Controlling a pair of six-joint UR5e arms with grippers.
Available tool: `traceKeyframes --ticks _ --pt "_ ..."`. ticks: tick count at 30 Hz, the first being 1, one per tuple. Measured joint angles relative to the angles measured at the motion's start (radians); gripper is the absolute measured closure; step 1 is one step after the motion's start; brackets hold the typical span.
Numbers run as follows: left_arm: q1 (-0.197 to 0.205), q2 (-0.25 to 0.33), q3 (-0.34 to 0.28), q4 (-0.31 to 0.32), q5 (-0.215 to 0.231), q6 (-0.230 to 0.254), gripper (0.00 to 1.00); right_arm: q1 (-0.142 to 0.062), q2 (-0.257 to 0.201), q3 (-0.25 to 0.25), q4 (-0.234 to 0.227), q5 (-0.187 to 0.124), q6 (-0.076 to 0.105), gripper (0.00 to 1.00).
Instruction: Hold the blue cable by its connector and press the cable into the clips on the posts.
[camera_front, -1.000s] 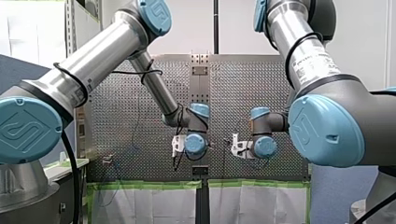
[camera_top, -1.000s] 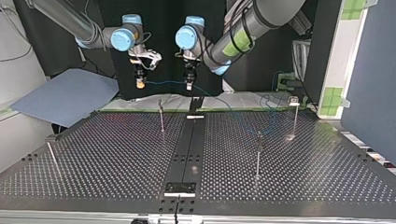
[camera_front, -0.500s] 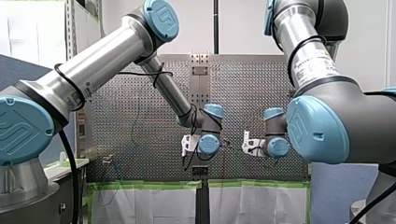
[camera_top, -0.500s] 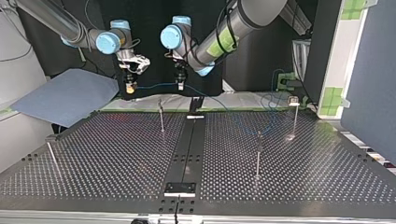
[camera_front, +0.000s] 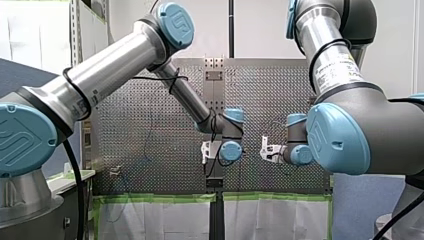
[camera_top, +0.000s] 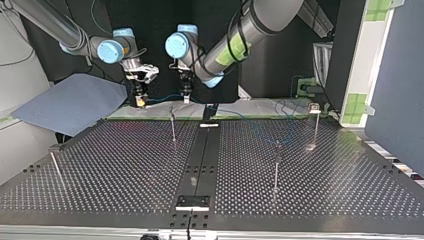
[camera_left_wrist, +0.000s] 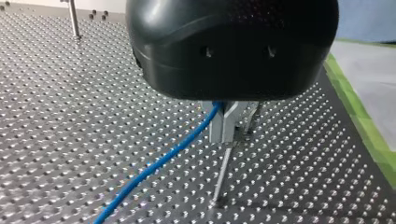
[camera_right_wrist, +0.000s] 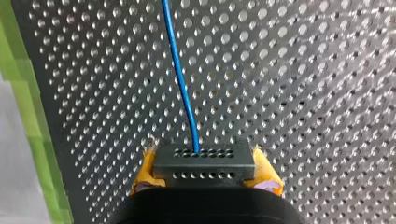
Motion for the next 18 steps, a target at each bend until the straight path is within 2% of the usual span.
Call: traceKeyframes --ticks 5,11,15,18 --pt "0.004 -0.045 0.041 -0.014 0.015 -0.011 0.99 -0.003 0.001 -0.008 0.004 -0.028 0.004 1.00" --pt "0.005 -0.099 0.079 -0.016 0.031 -0.028 0.99 -0.007 0.001 -0.018 0.004 -0.035 0.025 1.00" --pt "0.007 -0.110 0.083 -0.015 0.030 -0.032 0.99 -0.013 0.002 -0.021 -0.002 -0.039 0.045 1.00" --pt "0.010 -0.112 0.084 -0.013 0.028 -0.034 0.99 -0.018 0.003 -0.021 -0.007 -0.043 0.052 1.00"
